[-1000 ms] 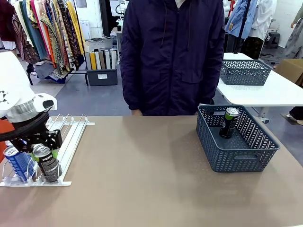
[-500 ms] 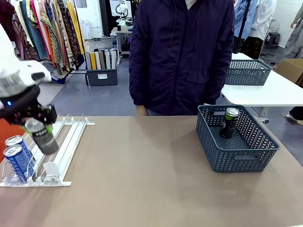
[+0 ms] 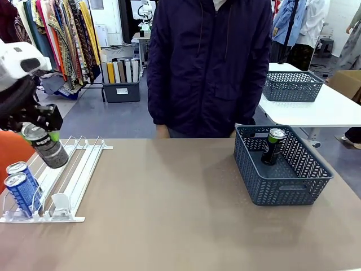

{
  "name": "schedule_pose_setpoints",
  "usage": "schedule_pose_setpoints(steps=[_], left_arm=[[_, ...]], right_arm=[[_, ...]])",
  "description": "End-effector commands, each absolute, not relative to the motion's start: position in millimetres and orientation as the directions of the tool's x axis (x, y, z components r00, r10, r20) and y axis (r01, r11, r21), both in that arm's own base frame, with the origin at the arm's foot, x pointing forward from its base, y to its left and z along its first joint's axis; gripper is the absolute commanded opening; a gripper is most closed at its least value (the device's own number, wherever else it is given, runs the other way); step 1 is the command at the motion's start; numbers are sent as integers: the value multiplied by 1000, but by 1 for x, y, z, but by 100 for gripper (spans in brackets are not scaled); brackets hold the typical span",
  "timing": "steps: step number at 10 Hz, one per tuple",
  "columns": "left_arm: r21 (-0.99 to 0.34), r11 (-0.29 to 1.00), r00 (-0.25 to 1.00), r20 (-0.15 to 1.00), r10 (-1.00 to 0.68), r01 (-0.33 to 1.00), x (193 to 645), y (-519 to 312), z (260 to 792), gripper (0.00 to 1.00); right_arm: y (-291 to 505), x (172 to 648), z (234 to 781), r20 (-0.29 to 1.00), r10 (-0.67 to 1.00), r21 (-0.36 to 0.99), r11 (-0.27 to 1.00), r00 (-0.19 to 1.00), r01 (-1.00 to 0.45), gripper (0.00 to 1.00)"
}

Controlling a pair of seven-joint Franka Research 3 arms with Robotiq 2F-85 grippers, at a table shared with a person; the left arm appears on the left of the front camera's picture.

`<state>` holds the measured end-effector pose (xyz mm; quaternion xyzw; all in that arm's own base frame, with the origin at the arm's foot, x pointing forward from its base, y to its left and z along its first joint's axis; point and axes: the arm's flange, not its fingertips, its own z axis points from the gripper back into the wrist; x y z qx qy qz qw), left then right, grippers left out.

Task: Retrieve and store the cans from the dispenser.
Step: Pick up the last remaining can from one row of the Automatic Can Dispenser and place it in the middle of the table.

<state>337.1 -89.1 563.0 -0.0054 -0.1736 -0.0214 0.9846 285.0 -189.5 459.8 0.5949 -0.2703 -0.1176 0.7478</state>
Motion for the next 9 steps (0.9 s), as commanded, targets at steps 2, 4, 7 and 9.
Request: schedule_pose_setpoints(steps=[2, 4, 7, 9], left_arm=[[-1, 999, 938, 345, -33, 36, 345, -87, 563, 0], [-3, 999, 949, 314, -41, 44, 346, -90, 550, 0], [-54, 971, 909, 366, -198, 234, 395, -185, 545, 0], [69, 931, 872, 331, -360, 359, 421, -296, 528, 0]], right_arm=[[-189, 284, 463, 266, -503, 956, 249, 822, -156, 100], [-189, 284, 463, 266, -503, 956, 249, 822, -156, 100], [-189, 284, 463, 266, -503, 956, 249, 822, -156, 100], [-189, 284, 463, 266, -503, 956, 249, 822, -156, 100]])
